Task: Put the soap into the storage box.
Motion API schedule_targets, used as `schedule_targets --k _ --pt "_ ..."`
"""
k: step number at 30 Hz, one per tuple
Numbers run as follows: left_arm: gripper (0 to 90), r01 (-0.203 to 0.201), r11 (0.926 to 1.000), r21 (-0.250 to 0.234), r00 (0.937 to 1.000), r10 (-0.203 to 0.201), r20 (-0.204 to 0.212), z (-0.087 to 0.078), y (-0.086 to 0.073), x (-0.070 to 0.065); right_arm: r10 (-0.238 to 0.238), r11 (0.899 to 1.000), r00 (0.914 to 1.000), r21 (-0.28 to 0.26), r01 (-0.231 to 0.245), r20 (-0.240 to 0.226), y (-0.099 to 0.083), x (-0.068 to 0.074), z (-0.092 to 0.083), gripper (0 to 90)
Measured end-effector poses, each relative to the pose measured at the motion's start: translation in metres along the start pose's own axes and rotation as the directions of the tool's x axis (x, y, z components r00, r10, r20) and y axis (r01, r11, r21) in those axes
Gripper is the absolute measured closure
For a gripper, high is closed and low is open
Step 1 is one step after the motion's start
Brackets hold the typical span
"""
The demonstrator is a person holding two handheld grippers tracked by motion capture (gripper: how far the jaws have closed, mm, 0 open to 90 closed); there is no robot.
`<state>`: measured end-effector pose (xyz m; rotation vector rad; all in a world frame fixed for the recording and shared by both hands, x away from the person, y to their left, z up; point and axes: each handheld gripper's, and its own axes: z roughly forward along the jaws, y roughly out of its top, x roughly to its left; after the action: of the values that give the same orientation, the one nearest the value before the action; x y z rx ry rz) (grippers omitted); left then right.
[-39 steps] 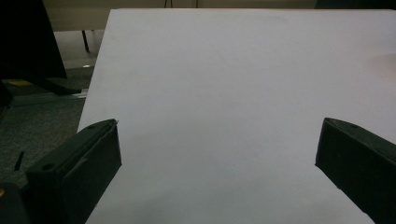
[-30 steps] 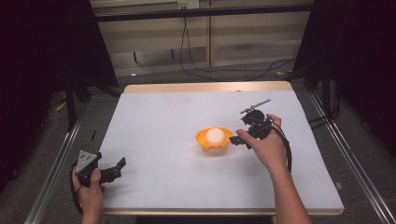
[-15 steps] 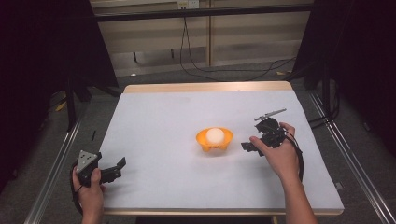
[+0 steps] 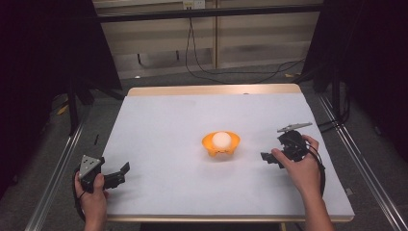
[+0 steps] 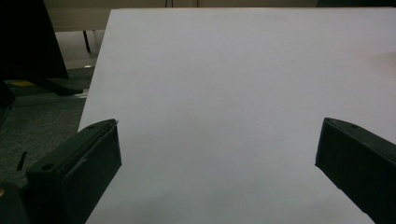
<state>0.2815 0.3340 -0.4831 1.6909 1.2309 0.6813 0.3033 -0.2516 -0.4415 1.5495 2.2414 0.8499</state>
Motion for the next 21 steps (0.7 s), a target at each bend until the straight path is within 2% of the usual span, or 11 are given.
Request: schedule_targets --k 5,18,21 --pt "0.0 -0.001 1.0000 0.000 1.0000 0.001 -0.001 0.000 0.000 0.000 0.008 1.000 0.9998 -0.026 -0.008 0.019 -0.013 -0.007 -0.003 0.0" --pt "0.0 -0.005 1.0000 -0.002 1.0000 0.005 -0.001 0.000 0.000 0.000 0.043 0.995 0.9985 -0.087 -0.040 0.032 -0.047 -0.029 -0.015 0.0" --pt "0.0 -0.004 1.0000 -0.003 1.0000 0.004 -0.003 0.000 0.000 0.000 0.064 0.993 0.9974 -0.098 -0.060 0.034 -0.054 -0.034 -0.019 0.0"
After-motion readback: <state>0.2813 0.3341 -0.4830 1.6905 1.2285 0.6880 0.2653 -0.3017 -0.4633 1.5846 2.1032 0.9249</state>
